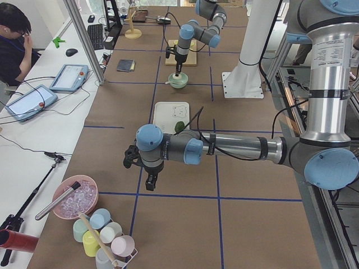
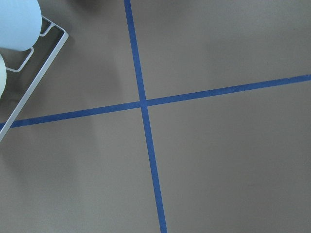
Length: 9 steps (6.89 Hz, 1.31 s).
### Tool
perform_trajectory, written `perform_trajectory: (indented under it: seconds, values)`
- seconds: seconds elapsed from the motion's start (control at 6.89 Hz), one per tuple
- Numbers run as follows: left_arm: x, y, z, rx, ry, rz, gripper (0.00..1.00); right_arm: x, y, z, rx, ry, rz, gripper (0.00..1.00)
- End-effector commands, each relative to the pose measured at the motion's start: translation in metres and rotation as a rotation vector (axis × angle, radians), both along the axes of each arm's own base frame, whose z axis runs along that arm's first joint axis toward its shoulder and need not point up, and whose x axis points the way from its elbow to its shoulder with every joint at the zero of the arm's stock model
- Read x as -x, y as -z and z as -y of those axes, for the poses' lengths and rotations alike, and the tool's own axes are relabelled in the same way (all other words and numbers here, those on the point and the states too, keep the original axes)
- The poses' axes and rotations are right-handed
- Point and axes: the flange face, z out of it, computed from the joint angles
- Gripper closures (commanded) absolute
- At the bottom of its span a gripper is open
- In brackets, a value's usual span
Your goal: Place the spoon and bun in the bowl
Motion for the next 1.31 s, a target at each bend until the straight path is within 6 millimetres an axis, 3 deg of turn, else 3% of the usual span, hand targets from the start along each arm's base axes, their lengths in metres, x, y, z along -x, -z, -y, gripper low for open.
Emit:
perform_trajectory:
  seconds: [0.0,0.15,0.29,0.44,0.58,0.87,1.16]
  values:
    - [0.000,0.000,0.000,-0.001,0.000,-0.001,0.00,0.006,-0.010,-0.006,-0.010,0.015,-0.022,0.00]
    - [0.000,0.000,0.000,-0.002,-0.001,-0.001,0.00,0.002,-0.008,-0.002,-0.025,0.022,-0.020,0.00]
    - [0.000,0.000,0.000,-0.003,-0.002,0.001,0.00,-0.013,-0.004,0.015,-0.042,0.018,-0.016,0.00]
    - [0.000,0.000,0.000,-0.004,-0.003,0.001,0.00,-0.049,0.003,0.047,-0.073,0.028,0.001,0.00]
    - [0.000,-0.003,-0.001,0.002,-0.003,0.001,0.00,-0.096,-0.014,0.084,-0.085,0.087,0.004,0.00]
    - [0.000,-0.003,-0.001,0.002,-0.003,0.005,0.00,-0.249,-0.068,0.157,-0.136,0.201,0.040,0.00]
    - [0.001,-0.007,-0.006,0.012,-0.001,0.004,0.00,-0.395,-0.164,0.210,-0.202,0.258,-0.045,0.00]
